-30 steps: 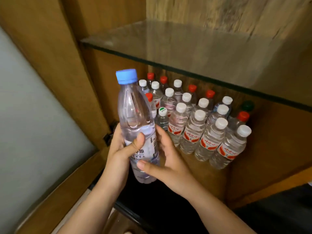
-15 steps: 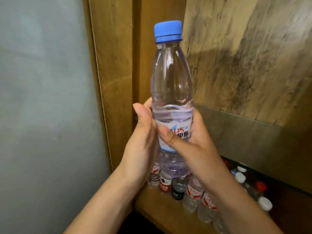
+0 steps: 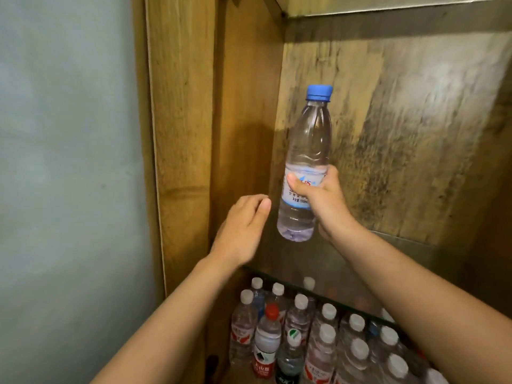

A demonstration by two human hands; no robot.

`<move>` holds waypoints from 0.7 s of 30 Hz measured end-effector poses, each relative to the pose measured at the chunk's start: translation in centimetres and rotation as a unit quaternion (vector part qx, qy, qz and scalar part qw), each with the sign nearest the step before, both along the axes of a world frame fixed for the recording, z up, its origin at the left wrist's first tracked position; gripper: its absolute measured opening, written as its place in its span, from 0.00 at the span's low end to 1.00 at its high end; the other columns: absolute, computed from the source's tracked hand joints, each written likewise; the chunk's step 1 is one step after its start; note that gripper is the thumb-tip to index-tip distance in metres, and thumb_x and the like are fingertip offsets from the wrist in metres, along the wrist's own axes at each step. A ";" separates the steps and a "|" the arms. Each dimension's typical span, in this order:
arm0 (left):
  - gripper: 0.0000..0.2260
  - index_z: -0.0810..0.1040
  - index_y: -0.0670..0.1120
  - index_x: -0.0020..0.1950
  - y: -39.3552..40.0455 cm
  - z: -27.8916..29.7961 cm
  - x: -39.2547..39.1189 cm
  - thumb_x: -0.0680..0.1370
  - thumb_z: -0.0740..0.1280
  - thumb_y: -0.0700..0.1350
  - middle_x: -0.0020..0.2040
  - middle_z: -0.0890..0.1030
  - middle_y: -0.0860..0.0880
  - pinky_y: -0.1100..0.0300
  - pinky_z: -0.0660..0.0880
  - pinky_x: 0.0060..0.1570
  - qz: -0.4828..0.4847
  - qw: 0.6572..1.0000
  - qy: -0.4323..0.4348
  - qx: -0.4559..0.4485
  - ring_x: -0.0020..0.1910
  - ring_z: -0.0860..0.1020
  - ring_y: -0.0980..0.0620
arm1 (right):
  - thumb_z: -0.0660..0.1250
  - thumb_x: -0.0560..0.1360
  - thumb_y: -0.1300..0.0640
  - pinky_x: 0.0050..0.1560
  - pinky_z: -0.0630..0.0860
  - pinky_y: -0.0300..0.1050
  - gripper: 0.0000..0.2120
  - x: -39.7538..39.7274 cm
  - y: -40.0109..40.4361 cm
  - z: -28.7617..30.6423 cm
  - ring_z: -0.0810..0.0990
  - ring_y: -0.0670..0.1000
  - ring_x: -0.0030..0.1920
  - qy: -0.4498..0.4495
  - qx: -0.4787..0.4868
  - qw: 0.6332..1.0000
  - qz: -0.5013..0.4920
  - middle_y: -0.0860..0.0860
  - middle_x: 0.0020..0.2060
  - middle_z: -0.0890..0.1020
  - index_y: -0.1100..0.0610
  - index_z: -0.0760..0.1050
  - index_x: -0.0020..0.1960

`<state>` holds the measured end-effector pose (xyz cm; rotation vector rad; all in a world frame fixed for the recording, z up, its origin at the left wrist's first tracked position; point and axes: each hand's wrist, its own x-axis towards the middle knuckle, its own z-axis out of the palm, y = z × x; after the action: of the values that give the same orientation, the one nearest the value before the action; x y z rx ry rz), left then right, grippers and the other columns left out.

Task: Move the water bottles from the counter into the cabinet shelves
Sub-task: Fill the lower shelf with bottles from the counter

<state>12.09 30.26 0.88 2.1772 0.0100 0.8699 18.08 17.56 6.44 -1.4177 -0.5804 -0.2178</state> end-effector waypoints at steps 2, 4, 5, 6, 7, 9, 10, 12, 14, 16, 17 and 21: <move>0.23 0.62 0.48 0.72 0.4 0.0 1.2 0.80 0.50 0.57 0.70 0.69 0.48 0.54 0.67 0.63 0.062 0.996 0.045 0.041 0.68 0.68 0.49 | 0.73 0.69 0.61 0.51 0.76 0.45 0.23 1.7 1.1 0.6 0.79 0.49 0.47 0.003 0.002 1.000 -0.024 0.55 0.52 0.77 0.57 0.63 0.56; 0.24 0.60 0.48 0.73 0.4 0.1 2.2 0.80 0.48 0.59 0.70 0.69 0.47 0.49 0.68 0.64 0.103 0.989 0.090 0.051 0.68 0.68 0.47 | 0.73 0.69 0.61 0.49 0.74 0.42 0.22 3.3 2.4 1.3 0.78 0.46 0.44 -0.008 -0.015 0.998 -0.056 0.52 0.49 0.76 0.57 0.63 0.55; 0.24 0.62 0.49 0.72 0.4 -0.2 2.6 0.80 0.47 0.59 0.69 0.70 0.48 0.48 0.69 0.63 0.110 0.986 0.112 0.062 0.67 0.69 0.47 | 0.73 0.69 0.61 0.49 0.73 0.40 0.22 4.2 3.0 1.5 0.77 0.46 0.45 -0.013 -0.031 0.997 -0.074 0.51 0.49 0.76 0.57 0.63 0.56; 0.24 0.65 0.50 0.69 0.3 -0.7 2.9 0.80 0.46 0.60 0.67 0.72 0.48 0.48 0.70 0.61 0.108 0.981 0.135 0.084 0.65 0.71 0.48 | 0.73 0.69 0.60 0.50 0.73 0.40 0.23 5.0 3.5 1.6 0.77 0.47 0.47 -0.018 -0.044 0.995 -0.091 0.51 0.51 0.75 0.58 0.64 0.58; 0.24 0.69 0.50 0.66 0.2 -1.2 3.1 0.79 0.45 0.60 0.64 0.74 0.48 0.49 0.71 0.59 0.099 0.975 0.164 0.116 0.62 0.72 0.49 | 0.74 0.68 0.59 0.53 0.71 0.41 0.25 5.9 4.0 1.5 0.76 0.49 0.50 -0.020 -0.058 0.992 -0.108 0.52 0.54 0.74 0.60 0.65 0.60; 0.25 0.75 0.50 0.58 0.1 -2.1 3.5 0.79 0.44 0.62 0.59 0.76 0.48 0.50 0.71 0.57 0.076 0.954 0.216 0.195 0.58 0.73 0.49 | 0.74 0.68 0.57 0.57 0.66 0.39 0.28 7.4 4.9 1.3 0.71 0.49 0.53 -0.021 -0.083 0.987 -0.139 0.54 0.59 0.69 0.60 0.66 0.63; 0.25 0.75 0.51 0.58 0.2 -2.3 3.7 0.79 0.45 0.63 0.60 0.76 0.49 0.50 0.70 0.57 0.070 0.943 0.231 0.231 0.59 0.73 0.49 | 0.74 0.68 0.56 0.56 0.64 0.39 0.29 8.1 5.3 1.2 0.69 0.48 0.53 -0.020 -0.090 0.985 -0.145 0.55 0.60 0.67 0.60 0.65 0.63; 0.22 0.71 0.53 0.63 0.4 -2.3 4.2 0.78 0.50 0.63 0.64 0.73 0.50 0.48 0.66 0.61 0.069 0.926 0.245 0.278 0.64 0.69 0.48 | 0.74 0.68 0.56 0.57 0.64 0.39 0.29 9.3 6.3 0.7 0.69 0.50 0.55 -0.010 -0.092 0.986 -0.139 0.56 0.62 0.66 0.60 0.65 0.64; 0.21 0.68 0.54 0.66 0.4 -2.3 4.5 0.78 0.53 0.62 0.66 0.70 0.51 0.47 0.64 0.63 0.072 0.921 0.250 0.290 0.66 0.66 0.48 | 0.74 0.68 0.55 0.63 0.66 0.44 0.30 10.4 7.3 0.4 0.70 0.54 0.61 0.009 -0.086 0.987 -0.132 0.56 0.63 0.66 0.59 0.64 0.65; 0.20 0.68 0.55 0.66 0.4 -2.4 4.6 0.78 0.54 0.62 0.67 0.69 0.52 0.46 0.63 0.64 0.072 0.922 0.248 0.288 0.67 0.65 0.48 | 0.74 0.69 0.54 0.67 0.66 0.52 0.30 11.3 8.2 0.1 0.68 0.56 0.65 0.023 -0.091 0.986 -0.142 0.55 0.64 0.66 0.58 0.65 0.65; 0.20 0.68 0.55 0.66 0.4 -2.5 4.6 0.78 0.54 0.62 0.66 0.69 0.52 0.46 0.62 0.64 0.072 0.923 0.246 0.286 0.67 0.65 0.48 | 0.74 0.68 0.53 0.68 0.65 0.52 0.30 11.7 8.6 0.0 0.66 0.57 0.65 0.027 -0.097 0.984 -0.150 0.55 0.64 0.65 0.58 0.65 0.65; 0.20 0.68 0.55 0.65 0.6 -2.4 4.6 0.78 0.52 0.62 0.66 0.69 0.52 0.47 0.62 0.63 0.065 0.926 0.239 0.285 0.66 0.65 0.48 | 0.73 0.69 0.51 0.65 0.63 0.47 0.30 13.3 9.7 -0.4 0.64 0.56 0.65 0.031 -0.108 0.979 -0.168 0.55 0.63 0.63 0.58 0.64 0.65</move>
<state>16.66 30.84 -1.49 2.9230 0.1614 0.4107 31.34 27.24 6.03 -1.7256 -0.3150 -0.3867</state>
